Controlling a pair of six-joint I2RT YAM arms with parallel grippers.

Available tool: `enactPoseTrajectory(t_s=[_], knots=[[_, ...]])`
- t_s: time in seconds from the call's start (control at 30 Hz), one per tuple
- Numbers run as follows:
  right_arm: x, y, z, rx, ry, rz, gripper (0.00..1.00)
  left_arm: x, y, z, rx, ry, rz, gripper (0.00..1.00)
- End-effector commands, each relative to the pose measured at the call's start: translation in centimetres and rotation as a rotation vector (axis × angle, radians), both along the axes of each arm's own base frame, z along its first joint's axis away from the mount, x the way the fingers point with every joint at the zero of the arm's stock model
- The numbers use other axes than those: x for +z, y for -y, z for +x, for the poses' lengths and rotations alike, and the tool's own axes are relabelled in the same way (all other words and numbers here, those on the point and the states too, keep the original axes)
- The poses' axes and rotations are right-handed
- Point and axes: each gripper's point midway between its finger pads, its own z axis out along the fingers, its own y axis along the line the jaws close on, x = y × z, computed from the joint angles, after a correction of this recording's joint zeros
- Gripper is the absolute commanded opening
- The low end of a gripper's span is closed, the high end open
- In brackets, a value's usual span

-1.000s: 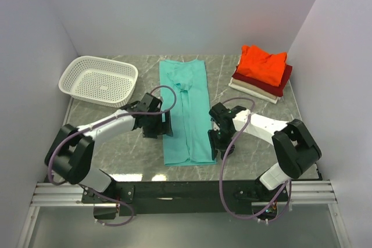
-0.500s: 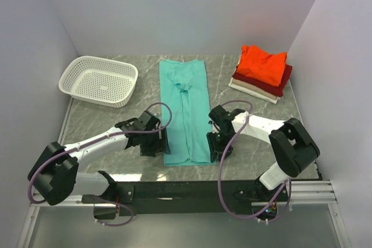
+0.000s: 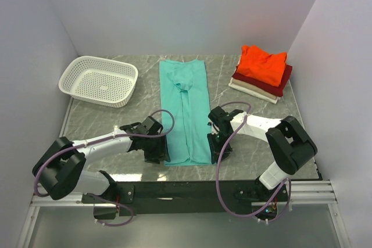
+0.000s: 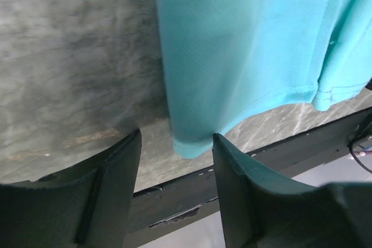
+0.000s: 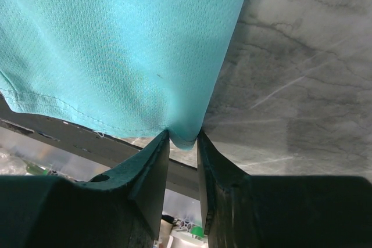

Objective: Fold and stack the t-shirts
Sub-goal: Fold the tshirt

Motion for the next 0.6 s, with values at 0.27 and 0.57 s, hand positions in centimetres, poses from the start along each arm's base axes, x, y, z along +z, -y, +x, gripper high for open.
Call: enactPoseTrajectory(t_s=[0.27, 0.57], knots=[[-0.34, 0.04, -0.09, 0.015, 0.004, -0.005, 0.31, -0.5, 1.38, -0.25, -0.032, -0.018, -0.03, 0.33], [0.17, -0.2, -0.06, 0.024, -0.004, 0.002, 0.22, -0.38, 1.41, 0.07, -0.034, -0.009, -0.018, 0.11]])
